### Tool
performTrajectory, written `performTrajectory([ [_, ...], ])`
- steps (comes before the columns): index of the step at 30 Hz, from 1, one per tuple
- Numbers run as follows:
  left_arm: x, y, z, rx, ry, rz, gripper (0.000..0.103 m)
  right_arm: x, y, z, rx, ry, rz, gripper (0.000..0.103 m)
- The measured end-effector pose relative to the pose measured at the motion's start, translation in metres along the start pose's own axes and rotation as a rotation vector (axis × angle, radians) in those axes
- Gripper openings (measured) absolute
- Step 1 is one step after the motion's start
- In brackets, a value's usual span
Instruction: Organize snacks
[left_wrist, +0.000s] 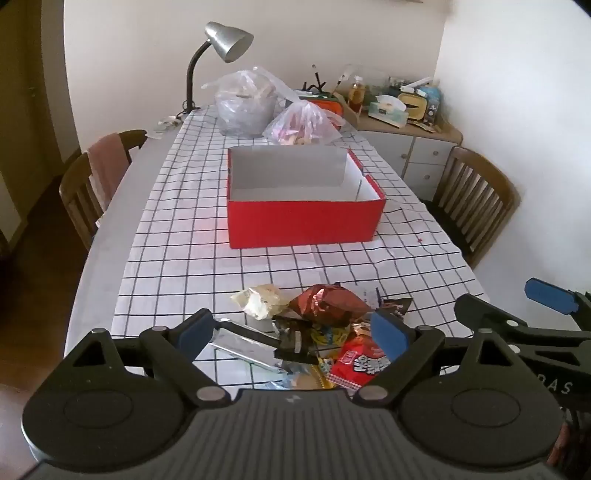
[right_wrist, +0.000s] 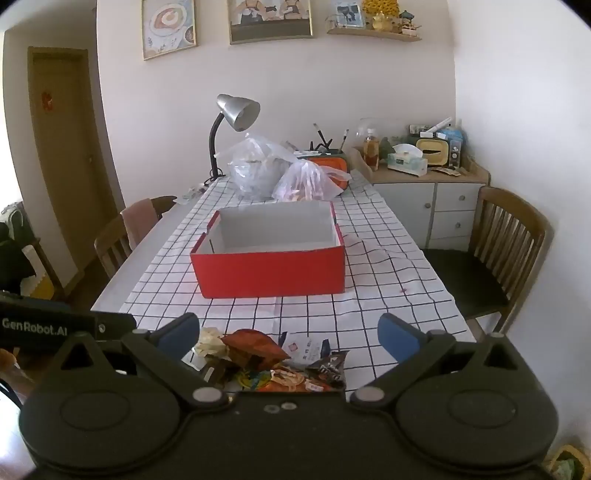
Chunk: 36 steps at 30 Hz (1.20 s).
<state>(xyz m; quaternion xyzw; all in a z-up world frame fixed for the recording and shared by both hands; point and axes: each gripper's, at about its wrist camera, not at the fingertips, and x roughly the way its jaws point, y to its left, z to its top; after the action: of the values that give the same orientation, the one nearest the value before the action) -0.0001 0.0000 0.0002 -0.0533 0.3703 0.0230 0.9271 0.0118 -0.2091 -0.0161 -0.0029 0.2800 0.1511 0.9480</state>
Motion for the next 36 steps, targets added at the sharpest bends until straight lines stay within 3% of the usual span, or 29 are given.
performTrajectory([
  [9, 0.004, 0.005, 0.01, -0.03, 0.033, 0.033, 0.093, 0.005, 0.01, 0.002, -0.008, 0.021, -0.017, 0.103],
  [36, 0.007, -0.003, 0.002, -0.003, 0.076, 0.016, 0.092, -0.001, 0.003, -0.003, 0.002, 0.053, -0.035, 0.103],
])
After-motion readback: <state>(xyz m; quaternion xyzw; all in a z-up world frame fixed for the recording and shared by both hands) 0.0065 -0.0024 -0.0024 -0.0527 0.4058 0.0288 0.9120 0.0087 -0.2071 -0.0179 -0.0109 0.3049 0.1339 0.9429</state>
